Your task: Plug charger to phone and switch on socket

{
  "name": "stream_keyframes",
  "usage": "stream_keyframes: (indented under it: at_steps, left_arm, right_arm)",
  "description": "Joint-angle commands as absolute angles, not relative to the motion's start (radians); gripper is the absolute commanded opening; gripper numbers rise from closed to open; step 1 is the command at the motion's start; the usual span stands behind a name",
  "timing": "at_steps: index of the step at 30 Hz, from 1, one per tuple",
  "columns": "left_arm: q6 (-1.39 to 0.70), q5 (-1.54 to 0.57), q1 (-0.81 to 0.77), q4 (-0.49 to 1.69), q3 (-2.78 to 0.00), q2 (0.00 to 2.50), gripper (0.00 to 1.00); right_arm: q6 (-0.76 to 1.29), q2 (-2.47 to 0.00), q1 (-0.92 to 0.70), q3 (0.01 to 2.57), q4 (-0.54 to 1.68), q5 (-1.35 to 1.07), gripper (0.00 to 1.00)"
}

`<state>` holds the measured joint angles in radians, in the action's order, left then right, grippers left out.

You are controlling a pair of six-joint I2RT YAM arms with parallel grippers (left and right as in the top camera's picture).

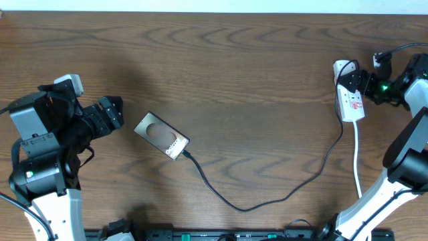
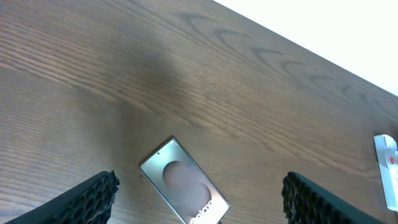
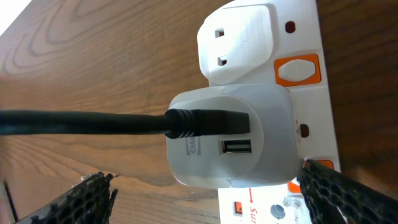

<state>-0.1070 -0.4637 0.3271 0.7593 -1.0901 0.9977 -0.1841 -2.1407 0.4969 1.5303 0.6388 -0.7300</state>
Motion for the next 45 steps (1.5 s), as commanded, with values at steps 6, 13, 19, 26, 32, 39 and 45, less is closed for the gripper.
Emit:
stream_keyframes:
  at_steps: [6, 13, 19, 26, 32, 39, 45]
  left_arm:
    - [-0.097, -0.451, 0.329, 0.762, -1.105, 0.999, 0.86]
    - [-0.097, -0.451, 0.329, 0.762, -1.105, 0.999, 0.86]
    - [-0.097, -0.451, 0.329, 0.762, -1.105, 0.999, 0.86]
    - [-0.097, -0.451, 0.329, 0.762, -1.105, 0.999, 0.86]
    - [-0.097, -0.451, 0.329, 0.762, -1.105, 0.999, 0.86]
    - [-0.097, -0.451, 0.329, 0.762, -1.105, 0.999, 0.86]
    - [-0.097, -0.451, 0.329, 0.762, -1.105, 0.999, 0.86]
  right_arm:
    - [-0.157, -2.165, 0.472, 1.438, 0.635, -0.792, 0.94]
    - [-0.122, -2.163, 0.466, 1.395, 0.649, -0.725, 0.99]
    - [-0.042, -2.123, 0.516, 1.425, 0.725, -0.516, 0.99]
    - [0.027, -2.016, 0.627, 1.44, 0.801, -0.325, 0.99]
    - [0.074, -1.844, 0.681, 1.44, 0.85, -0.36, 0.99]
    - [0.074, -1.57, 0.656, 1.44, 0.86, -0.478, 0.99]
    - [0.074, -1.439, 0.63, 1.44, 0.827, -0.477, 0.99]
